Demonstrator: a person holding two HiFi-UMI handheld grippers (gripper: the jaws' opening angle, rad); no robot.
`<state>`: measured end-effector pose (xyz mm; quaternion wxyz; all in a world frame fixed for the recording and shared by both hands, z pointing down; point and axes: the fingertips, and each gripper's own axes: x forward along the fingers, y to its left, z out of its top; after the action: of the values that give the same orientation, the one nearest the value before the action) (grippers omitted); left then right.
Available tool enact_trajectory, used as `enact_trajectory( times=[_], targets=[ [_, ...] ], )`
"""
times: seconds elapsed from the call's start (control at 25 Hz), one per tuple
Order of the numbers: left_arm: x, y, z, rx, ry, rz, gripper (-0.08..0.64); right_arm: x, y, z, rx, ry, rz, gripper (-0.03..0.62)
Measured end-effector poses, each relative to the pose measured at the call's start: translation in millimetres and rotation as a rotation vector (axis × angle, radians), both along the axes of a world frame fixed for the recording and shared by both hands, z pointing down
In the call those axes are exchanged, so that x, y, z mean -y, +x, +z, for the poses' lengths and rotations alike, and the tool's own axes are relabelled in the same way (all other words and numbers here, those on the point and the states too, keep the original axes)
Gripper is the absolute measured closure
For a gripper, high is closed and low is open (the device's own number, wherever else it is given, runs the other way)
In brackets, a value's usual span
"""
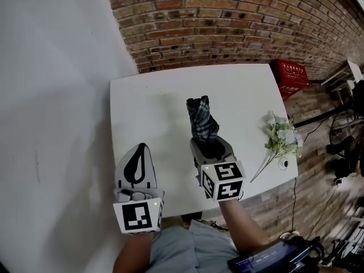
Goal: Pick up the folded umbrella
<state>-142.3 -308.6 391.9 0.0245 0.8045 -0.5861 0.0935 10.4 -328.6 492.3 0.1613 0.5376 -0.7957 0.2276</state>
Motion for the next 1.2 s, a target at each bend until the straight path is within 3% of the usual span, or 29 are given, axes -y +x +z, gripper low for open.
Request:
enact_trajectory(
  times=[1.2],
  targets=[
    [-83, 28, -98, 0.001, 0.182, 0.003, 0.554, -76, 24, -143, 0.032, 0.329, -0.024, 0.396]
  ],
)
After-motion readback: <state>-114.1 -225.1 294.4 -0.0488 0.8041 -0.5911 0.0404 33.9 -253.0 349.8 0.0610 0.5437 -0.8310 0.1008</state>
